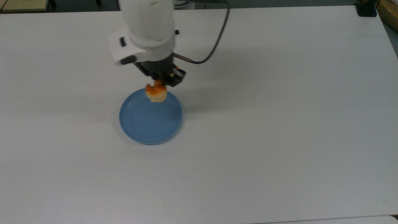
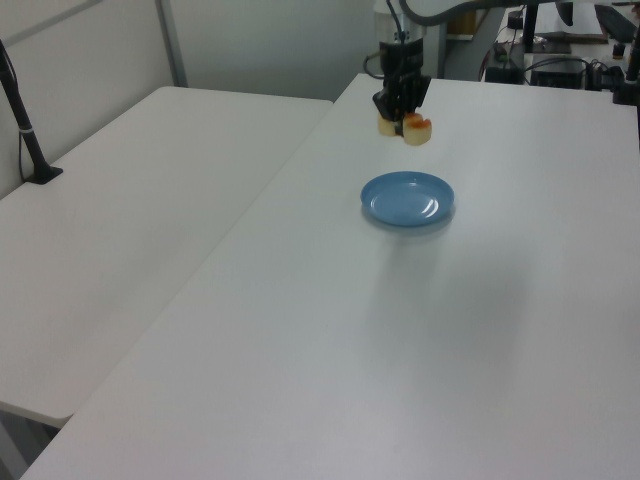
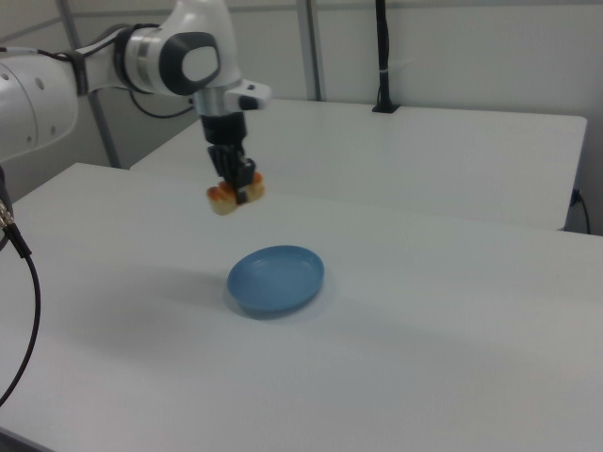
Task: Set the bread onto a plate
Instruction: 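Lift the bread roll and carry it over the blue plate, then lower the bread roll onto the plate and open the gripper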
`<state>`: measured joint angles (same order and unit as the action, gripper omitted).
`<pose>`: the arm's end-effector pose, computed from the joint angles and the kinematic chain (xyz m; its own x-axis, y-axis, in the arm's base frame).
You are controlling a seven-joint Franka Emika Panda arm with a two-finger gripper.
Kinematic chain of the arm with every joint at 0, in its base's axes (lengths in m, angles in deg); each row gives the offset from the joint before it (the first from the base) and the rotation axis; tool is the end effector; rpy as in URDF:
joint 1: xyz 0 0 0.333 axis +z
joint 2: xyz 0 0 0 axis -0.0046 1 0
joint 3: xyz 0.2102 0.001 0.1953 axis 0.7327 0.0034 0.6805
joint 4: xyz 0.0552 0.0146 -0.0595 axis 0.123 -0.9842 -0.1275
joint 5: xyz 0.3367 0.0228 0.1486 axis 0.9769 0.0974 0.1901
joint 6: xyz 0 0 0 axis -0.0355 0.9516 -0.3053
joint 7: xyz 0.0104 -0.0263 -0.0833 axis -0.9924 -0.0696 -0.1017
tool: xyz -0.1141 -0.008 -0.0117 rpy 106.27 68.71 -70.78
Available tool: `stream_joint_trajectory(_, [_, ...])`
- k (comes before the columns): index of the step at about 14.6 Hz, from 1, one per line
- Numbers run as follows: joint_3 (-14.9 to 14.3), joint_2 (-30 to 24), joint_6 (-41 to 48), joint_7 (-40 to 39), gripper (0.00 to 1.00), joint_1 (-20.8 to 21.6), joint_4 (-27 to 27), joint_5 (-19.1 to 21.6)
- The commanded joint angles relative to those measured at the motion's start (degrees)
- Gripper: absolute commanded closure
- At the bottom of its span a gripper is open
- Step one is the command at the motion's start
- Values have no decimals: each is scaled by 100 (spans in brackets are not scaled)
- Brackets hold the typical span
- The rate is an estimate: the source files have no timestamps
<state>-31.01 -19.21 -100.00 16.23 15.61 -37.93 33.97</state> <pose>0.6529 0.0073 0.4735 0.9222 -0.3860 -0.0224 -0.3852 -0.9223 0.0318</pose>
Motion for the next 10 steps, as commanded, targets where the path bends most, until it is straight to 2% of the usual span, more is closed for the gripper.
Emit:
stream_joint_trajectory(1, [-186,-58,40,-585,91,-163,-64,58])
stream_joint_trajectory(4, [-239,-23,-117,-709,91,-190,-99,58])
stream_joint_trajectory(10, [-178,197,-978,-657,89,-243,-555,31])
